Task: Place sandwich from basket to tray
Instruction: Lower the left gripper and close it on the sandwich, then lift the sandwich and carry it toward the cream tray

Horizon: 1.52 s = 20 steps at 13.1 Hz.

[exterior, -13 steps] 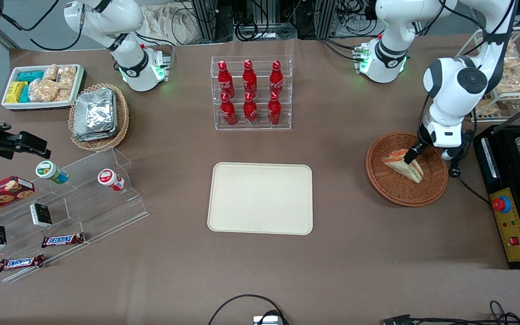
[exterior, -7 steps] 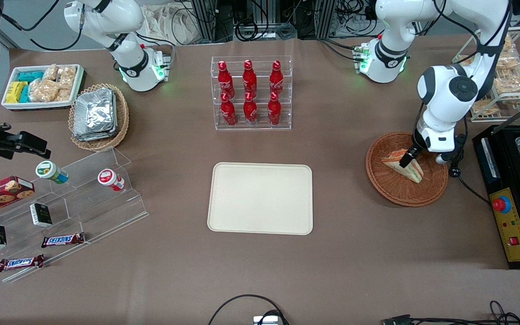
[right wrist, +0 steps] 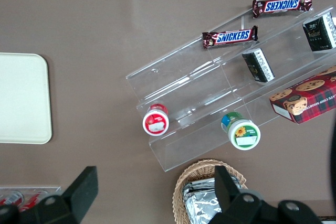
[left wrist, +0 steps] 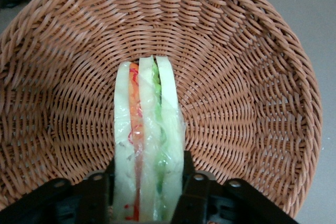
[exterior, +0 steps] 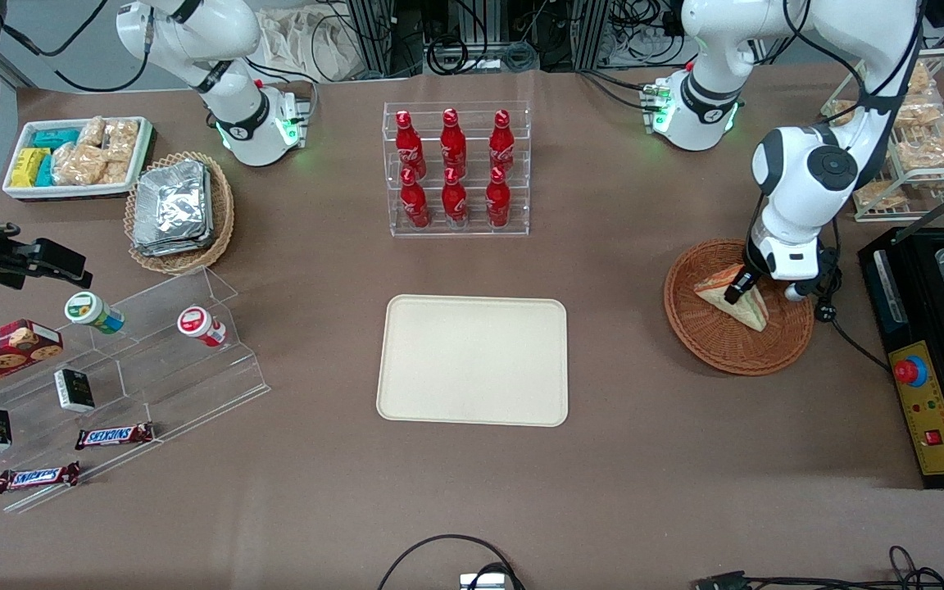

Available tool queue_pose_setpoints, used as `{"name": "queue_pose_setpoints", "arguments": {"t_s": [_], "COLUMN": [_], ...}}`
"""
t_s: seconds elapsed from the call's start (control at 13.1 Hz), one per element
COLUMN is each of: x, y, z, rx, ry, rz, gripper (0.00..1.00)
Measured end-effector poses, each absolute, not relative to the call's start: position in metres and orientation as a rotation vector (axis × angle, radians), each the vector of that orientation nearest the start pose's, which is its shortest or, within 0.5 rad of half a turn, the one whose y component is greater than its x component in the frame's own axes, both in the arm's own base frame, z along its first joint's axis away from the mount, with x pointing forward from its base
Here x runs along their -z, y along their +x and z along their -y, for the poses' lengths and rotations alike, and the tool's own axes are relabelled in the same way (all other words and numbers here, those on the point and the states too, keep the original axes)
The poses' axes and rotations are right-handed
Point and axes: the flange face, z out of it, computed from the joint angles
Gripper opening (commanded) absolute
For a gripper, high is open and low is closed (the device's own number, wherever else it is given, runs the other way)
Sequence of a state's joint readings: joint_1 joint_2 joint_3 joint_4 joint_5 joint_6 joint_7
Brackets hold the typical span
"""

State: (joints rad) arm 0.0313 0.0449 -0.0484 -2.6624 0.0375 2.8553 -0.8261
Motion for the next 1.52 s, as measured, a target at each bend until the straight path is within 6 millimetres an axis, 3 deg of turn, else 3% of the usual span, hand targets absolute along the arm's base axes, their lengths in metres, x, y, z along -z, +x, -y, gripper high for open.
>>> {"name": "queue_pose_setpoints", "arguments": {"t_s": [0.38, 0.76, 1.22, 1.52], "x": [-0.247, -0.295, -0.358, -0.357], "y": [0.439, 0.454, 0.485, 0.505], "z": [0.023, 0.063, 0.161, 0.224], "rx": [0.251, 0.261, 0.233, 0.208], "ry": [-2.975, -3.045, -3.094, -3.098], "rz": [1.15, 0.804, 0.471, 0.215], "gripper": [0.0, 0.0, 0.0, 0.0]}}
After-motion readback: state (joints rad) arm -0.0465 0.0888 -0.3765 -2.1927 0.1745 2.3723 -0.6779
